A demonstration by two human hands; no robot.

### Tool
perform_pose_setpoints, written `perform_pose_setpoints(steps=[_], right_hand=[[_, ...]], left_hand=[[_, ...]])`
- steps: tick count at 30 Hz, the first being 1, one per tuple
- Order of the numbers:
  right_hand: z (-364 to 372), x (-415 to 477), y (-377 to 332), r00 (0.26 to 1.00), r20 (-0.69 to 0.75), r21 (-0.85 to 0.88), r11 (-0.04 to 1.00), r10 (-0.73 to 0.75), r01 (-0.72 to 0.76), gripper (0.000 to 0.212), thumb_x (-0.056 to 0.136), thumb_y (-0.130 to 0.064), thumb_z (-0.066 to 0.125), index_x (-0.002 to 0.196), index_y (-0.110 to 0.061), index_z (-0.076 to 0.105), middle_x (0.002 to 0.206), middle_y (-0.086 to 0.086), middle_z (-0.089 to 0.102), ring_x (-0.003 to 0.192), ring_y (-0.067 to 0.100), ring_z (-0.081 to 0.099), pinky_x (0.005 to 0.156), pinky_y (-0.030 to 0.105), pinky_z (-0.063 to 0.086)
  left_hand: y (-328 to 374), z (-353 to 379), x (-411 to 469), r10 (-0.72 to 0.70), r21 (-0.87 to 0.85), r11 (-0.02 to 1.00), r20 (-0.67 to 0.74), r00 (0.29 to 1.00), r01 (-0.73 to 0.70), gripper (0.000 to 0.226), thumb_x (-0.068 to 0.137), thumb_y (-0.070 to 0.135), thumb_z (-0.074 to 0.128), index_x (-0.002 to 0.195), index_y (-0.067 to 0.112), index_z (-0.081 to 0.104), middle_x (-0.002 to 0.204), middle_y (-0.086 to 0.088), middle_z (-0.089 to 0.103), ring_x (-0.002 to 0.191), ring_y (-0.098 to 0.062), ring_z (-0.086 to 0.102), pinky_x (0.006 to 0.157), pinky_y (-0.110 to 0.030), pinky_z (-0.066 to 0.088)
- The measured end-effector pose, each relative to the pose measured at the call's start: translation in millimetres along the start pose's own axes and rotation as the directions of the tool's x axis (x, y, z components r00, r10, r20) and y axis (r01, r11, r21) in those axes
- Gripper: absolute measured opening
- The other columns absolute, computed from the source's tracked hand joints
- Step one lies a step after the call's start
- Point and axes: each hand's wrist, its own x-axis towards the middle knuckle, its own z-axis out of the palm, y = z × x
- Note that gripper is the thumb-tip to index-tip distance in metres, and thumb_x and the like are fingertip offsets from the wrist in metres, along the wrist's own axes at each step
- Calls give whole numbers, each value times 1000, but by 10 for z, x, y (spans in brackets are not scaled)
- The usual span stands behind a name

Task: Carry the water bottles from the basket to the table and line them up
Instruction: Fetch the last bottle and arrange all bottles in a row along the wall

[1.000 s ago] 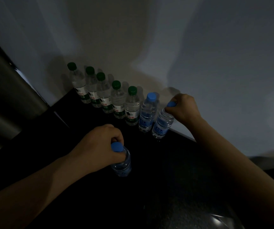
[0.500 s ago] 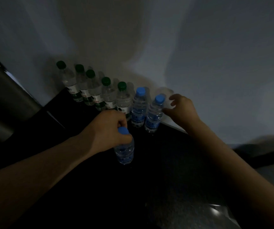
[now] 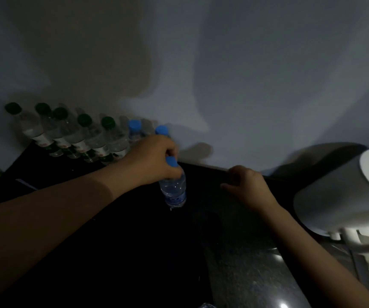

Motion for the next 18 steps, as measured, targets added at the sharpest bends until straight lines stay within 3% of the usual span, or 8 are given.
perform_pose_setpoints(steps=[5, 10, 13, 18], right_hand=[[-24, -170, 192, 997, 25, 11, 997, 77, -78, 32, 81, -27, 73, 107, -11, 64, 99, 8, 68, 90, 22, 63, 80, 39, 54], [7, -283, 367, 993, 40, 43, 992, 114, -116, 32, 82, -29, 72, 108, -15, 63, 101, 3, 66, 90, 16, 62, 76, 28, 52], [53, -335, 448, 989, 45, 53, 989, 139, -142, 28, 82, -29, 71, 105, -15, 63, 97, 1, 66, 87, 15, 62, 76, 30, 53], [153, -371, 531, 984, 38, 77, 982, 172, -174, 29, 81, -30, 72, 105, -19, 63, 90, -6, 63, 79, 8, 59, 66, 17, 44]], left_hand=[[150, 124, 315, 62, 44, 997, 18, 998, -62, 16, 59, 21, 76, 67, 19, 62, 70, 10, 57, 68, -10, 57, 59, -23, 45], [231, 209, 624, 91, 64, 994, 39, 995, -93, 17, 57, 24, 75, 67, 22, 62, 69, 12, 55, 68, -8, 55, 58, -21, 40], [234, 257, 782, 99, 65, 993, 25, 995, -101, 16, 58, 23, 75, 68, 20, 63, 67, 13, 55, 68, -10, 55, 58, -22, 39], [185, 307, 969, 81, 35, 996, 31, 996, -82, 14, 63, 20, 76, 71, 18, 64, 72, 12, 57, 69, -10, 55, 57, -22, 40]])
